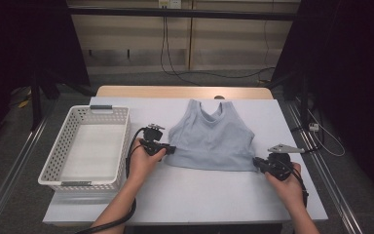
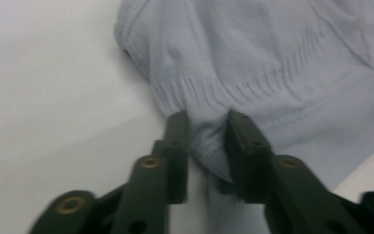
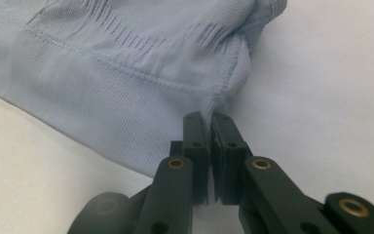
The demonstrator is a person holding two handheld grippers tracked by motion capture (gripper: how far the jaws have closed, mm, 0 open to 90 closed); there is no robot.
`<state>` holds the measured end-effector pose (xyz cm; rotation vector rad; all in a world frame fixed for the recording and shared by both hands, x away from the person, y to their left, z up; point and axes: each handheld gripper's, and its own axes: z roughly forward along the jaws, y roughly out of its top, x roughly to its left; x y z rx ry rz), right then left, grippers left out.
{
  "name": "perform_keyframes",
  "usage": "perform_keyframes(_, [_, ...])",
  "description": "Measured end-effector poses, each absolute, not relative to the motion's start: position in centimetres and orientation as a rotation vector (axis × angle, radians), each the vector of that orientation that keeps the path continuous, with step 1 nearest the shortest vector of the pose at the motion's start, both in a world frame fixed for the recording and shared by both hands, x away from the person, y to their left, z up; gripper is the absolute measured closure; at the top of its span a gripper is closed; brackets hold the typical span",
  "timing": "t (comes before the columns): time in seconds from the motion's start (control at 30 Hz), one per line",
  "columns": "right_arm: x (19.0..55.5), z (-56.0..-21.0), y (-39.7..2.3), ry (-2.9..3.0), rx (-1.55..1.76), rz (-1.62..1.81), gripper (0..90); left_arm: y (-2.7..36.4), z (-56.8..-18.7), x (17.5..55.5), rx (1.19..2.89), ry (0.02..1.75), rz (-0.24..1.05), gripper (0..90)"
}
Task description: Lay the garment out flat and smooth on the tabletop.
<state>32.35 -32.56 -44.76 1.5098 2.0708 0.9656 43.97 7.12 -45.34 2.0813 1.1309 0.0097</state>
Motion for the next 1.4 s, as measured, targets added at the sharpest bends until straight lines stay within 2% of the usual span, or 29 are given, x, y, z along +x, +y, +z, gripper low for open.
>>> perform_keyframes(0.07, [32.3,-44.8,-32.6,2.073,1.509,0.964,86.6,7.0,-45.4,43.8,2.075,1.124,0.009,76.2])
perform_keyframes(0.33, [32.2,-44.4,-32.8,2.064,1.517,0.984,87.4,6.7,-44.1,43.4,2.137,1.12,0.022,83.4])
perform_keyframes(0.6, [32.2,-44.1,-32.9,2.061,1.538,1.025,87.5,7.7,-42.0,42.3,2.146,1.105,0.021,84.2])
perform_keyframes(1.13, [31.4,-44.4,-32.1,2.127,1.499,1.036,87.4,9.4,-41.8,40.8,2.146,1.128,0.007,84.2])
perform_keyframes(1.4, [30.5,-43.4,-32.3,2.118,1.483,1.116,87.5,9.8,-41.3,40.5,2.124,1.137,0.007,84.1])
